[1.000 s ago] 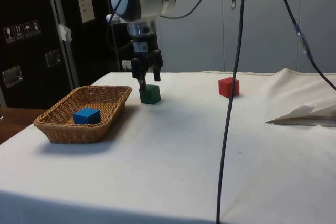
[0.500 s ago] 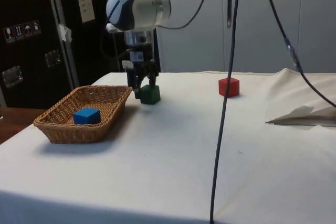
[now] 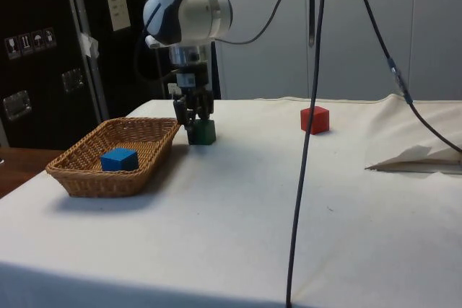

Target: Pick up exactly two blocks and place them into the basket.

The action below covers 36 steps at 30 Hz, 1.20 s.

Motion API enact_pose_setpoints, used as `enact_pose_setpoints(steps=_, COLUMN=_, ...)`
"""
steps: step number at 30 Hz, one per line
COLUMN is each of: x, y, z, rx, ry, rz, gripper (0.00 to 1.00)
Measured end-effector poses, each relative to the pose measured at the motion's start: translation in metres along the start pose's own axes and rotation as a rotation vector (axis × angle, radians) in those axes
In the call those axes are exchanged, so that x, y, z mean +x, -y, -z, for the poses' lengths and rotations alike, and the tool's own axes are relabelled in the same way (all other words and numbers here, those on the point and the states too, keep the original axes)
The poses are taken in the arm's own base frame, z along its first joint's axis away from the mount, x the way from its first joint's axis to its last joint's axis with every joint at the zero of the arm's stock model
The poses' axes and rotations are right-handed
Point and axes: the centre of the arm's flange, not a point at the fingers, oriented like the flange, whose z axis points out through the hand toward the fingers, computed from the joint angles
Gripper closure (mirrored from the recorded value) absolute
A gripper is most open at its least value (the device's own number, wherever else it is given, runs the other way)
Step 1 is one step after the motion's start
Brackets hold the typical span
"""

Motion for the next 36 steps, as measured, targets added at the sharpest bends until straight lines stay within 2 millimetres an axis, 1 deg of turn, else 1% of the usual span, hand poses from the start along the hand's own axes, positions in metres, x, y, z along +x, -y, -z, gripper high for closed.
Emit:
enact_pose_setpoints(steps=4, x=0.001, y=-0.001, z=0.002, rx=-0.001, ry=-0.002, rz=0.000, gripper=0.97)
enact_pose_setpoints(steps=6, x=0.002, y=-0.003, z=0.007, rx=0.000, ry=-0.004, rz=0.004, gripper=0.97)
enact_pose_setpoints(steps=7, x=0.002, y=-0.006, z=0.016, rx=0.003, ry=-0.007, rz=0.008, gripper=0.97)
enact_pose_setpoints(steps=9, x=0.002, y=-0.006, z=0.016, rx=0.003, ry=-0.007, rz=0.008, gripper=0.97)
enact_pose_setpoints(steps=13, x=0.001, y=-0.009, z=0.032, rx=0.007, ry=-0.007, rz=0.016, gripper=0.97)
enact_pose_setpoints(steps=16, x=0.001, y=-0.012, z=0.038, rx=0.004, ry=-0.009, rz=0.021, gripper=0.97)
enact_pose_setpoints(steps=21, x=0.001, y=-0.020, z=0.056, rx=0.004, ry=-0.021, rz=0.037, gripper=0.97)
enact_pose_setpoints(steps=22, x=0.000, y=-0.021, z=0.063, rx=0.005, ry=-0.024, rz=0.043, gripper=0.97)
enact_pose_setpoints(steps=24, x=0.000, y=-0.023, z=0.071, rx=0.007, ry=-0.027, rz=0.049, gripper=0.97)
enact_pose_setpoints(steps=25, x=0.000, y=-0.023, z=0.071, rx=0.007, ry=-0.027, rz=0.049, gripper=0.97)
enact_pose_setpoints(steps=30, x=0.001, y=-0.023, z=0.088, rx=0.009, ry=-0.032, rz=0.064, gripper=0.97)
enact_pose_setpoints(steps=31, x=0.002, y=-0.021, z=0.096, rx=0.011, ry=-0.035, rz=0.070, gripper=0.97)
enact_pose_setpoints(steps=36, x=0.005, y=-0.016, z=0.110, rx=0.015, ry=-0.036, rz=0.086, gripper=0.97)
